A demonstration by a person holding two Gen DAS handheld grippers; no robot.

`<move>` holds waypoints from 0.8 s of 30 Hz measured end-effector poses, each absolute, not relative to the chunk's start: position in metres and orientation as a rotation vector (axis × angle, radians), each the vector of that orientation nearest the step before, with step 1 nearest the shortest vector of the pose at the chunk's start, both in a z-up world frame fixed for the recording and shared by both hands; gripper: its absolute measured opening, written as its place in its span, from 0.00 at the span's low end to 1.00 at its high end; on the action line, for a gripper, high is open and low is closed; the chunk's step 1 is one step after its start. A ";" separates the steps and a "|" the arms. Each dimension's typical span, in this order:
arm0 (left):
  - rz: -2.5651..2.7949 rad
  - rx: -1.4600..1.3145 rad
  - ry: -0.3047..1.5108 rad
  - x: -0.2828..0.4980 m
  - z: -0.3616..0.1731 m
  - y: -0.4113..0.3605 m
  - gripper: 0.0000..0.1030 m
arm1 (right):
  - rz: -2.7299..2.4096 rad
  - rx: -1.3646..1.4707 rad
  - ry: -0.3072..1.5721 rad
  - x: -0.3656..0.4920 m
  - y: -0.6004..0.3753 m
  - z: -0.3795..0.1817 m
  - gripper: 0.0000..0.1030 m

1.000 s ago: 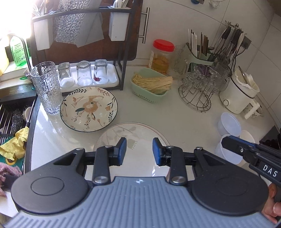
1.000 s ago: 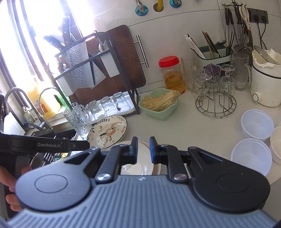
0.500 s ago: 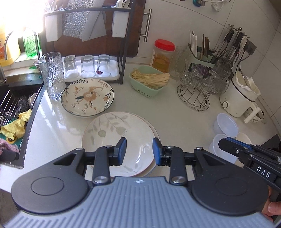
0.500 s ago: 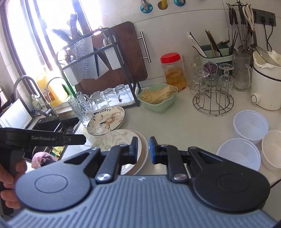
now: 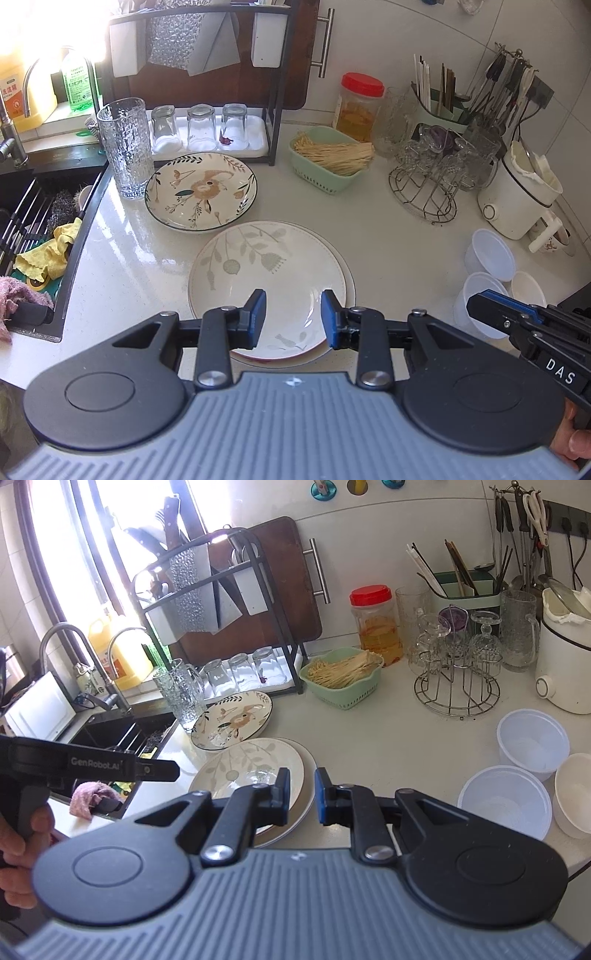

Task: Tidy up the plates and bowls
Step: 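Lower the leaf-pattern plate onto the rose plate with both grippers, then move both grippers to the bird-pattern plate rim and close on it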

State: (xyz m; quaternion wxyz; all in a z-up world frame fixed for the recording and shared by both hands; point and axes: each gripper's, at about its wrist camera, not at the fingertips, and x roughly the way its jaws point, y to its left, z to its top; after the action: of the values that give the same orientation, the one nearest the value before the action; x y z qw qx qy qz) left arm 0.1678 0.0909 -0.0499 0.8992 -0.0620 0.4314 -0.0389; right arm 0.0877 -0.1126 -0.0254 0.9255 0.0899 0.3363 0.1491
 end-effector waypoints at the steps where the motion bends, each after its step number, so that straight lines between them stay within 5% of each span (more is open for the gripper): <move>1: -0.080 -0.126 0.897 0.169 -0.051 0.091 0.35 | 0.305 0.184 0.692 0.088 -0.112 -0.026 0.17; 24: -0.038 -0.183 0.935 0.254 -0.079 0.165 0.35 | 0.308 0.137 0.767 0.159 -0.063 -0.042 0.17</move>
State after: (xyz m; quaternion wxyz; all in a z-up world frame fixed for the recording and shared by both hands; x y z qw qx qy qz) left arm 0.2535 0.1649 -0.0785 0.8885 -0.0880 0.4501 -0.0181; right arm 0.1590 -0.0626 -0.0417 0.9135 0.0666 0.3724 0.1495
